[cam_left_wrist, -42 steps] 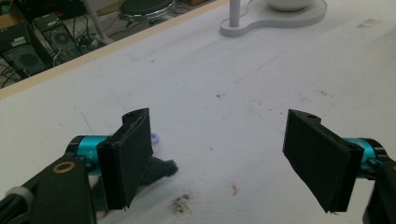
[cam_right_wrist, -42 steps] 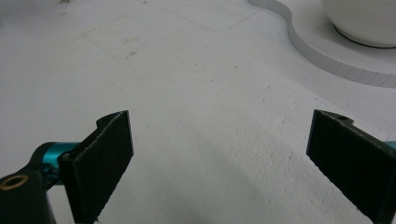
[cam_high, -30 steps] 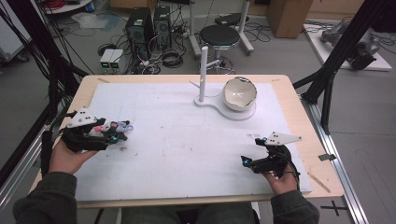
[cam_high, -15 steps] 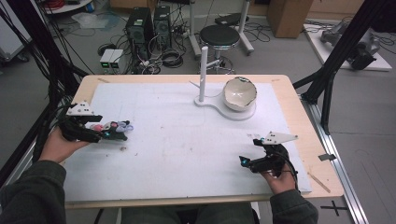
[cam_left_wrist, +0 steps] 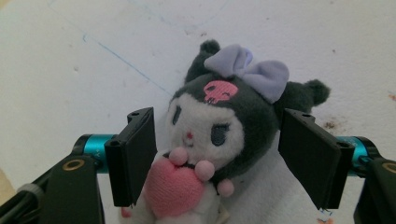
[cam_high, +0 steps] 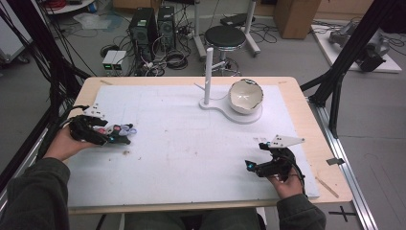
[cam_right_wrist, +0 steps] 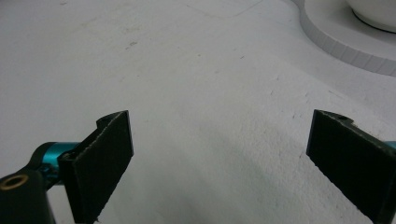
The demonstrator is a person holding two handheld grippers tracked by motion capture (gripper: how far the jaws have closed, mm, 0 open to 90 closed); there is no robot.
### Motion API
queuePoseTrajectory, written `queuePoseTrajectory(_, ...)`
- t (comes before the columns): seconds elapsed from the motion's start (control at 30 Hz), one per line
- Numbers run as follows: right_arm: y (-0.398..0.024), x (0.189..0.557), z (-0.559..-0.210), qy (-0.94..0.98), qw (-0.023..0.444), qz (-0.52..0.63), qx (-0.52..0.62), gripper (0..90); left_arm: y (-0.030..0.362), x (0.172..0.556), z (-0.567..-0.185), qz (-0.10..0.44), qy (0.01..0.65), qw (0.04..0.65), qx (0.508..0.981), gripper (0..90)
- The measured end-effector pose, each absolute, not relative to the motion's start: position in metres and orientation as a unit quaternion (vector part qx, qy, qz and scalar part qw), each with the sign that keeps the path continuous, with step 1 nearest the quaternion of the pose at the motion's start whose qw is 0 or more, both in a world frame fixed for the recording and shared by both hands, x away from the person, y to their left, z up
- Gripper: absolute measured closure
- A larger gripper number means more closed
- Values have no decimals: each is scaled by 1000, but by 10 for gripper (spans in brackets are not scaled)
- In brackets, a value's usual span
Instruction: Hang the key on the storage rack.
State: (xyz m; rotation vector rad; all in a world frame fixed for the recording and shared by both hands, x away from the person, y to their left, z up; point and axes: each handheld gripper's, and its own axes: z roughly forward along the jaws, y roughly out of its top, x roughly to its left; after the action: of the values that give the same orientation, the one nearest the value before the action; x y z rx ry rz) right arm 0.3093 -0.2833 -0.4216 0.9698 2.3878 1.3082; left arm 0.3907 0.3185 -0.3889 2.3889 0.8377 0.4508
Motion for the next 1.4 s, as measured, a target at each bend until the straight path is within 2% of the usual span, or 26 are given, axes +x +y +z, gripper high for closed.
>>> queuePoseTrajectory(0.17, -284, 309, -421, 818, 126, 451, 333, 62, 317, 394, -394, 165, 318, 269, 894, 275)
queuePoseTrajectory(0.4, -284, 309, -421, 818, 124, 451, 334, 62, 306, 399, -406, 132, 316, 253, 905, 289)
queuePoseTrajectory(0.67, -286, 308, -420, 814, 127, 458, 335, 62, 308, 393, -403, 143, 324, 249, 902, 390)
queuePoseTrajectory(0.9, -287, 307, -420, 812, 125, 459, 338, 62, 312, 386, -400, 146, 337, 255, 895, 420)
queuePoseTrajectory(1.4, -287, 307, -419, 811, 127, 462, 337, 62, 314, 358, -373, 162, 339, 336, 864, 421)
